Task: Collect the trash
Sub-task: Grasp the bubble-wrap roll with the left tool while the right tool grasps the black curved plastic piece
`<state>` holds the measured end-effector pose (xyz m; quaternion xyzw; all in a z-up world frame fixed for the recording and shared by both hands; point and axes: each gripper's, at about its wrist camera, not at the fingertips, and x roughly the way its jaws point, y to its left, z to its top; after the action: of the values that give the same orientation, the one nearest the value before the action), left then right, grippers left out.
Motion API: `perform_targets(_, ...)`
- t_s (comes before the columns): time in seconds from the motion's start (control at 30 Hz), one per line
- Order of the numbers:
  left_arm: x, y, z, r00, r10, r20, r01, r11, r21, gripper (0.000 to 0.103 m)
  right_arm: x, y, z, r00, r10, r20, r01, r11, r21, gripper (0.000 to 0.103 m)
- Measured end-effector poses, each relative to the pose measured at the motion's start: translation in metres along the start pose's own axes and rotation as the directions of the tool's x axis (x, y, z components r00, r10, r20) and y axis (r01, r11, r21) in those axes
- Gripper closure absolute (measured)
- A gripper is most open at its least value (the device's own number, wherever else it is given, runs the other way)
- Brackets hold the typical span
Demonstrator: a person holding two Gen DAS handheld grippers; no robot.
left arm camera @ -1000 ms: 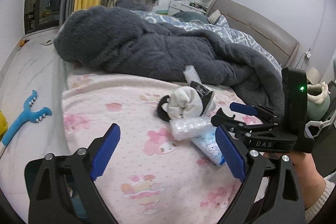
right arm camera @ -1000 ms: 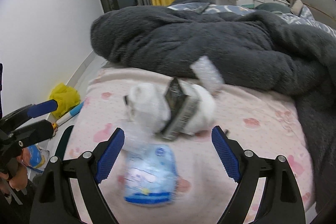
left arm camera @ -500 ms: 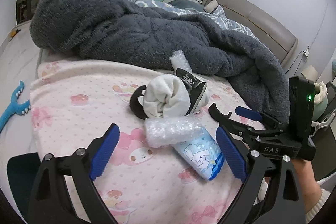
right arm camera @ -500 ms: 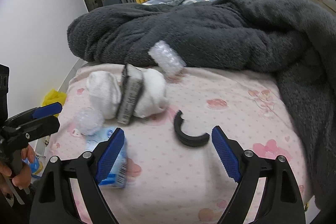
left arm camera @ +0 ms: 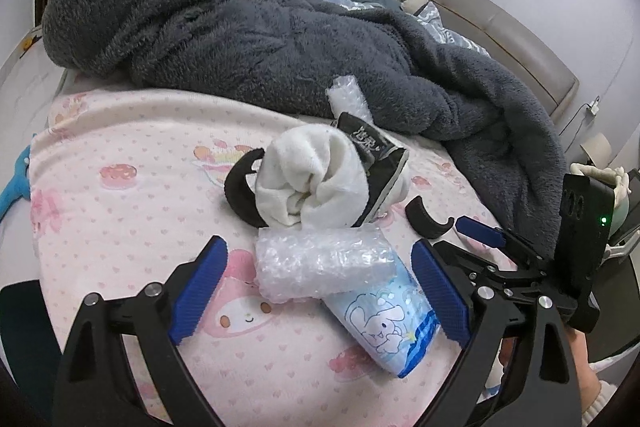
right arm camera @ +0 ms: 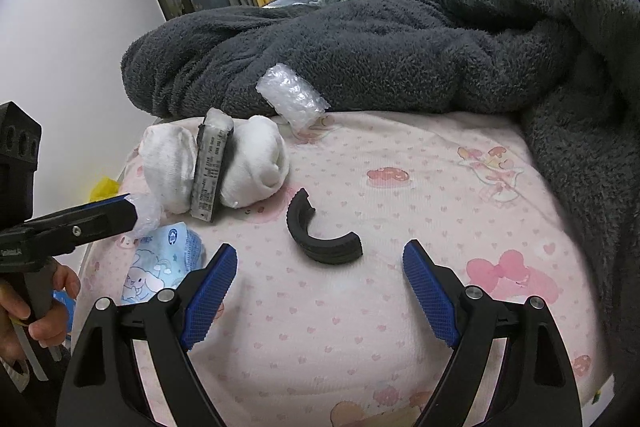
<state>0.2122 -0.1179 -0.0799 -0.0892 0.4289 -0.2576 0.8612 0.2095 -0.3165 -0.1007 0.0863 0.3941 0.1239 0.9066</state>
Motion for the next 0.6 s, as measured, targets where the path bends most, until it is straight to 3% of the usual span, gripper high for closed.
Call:
perform_targets(0.23,0.007,-0.001,-0.001,1.000,0.008,-0.017,-0.008,1.000,-0.004,0.030,0.008,0.004,0.002,1.000,0.012,0.000,-0.012,1.000,-0.012,0.025)
perform_targets(0.6,-0.006,-0.003,0.000,1.000,-0.013,0.025,0.012,1.000,0.019,0.034,0.022,0.003,0.005,1.000,-0.031,0.002,0.031,0.999,-0.011,0.042)
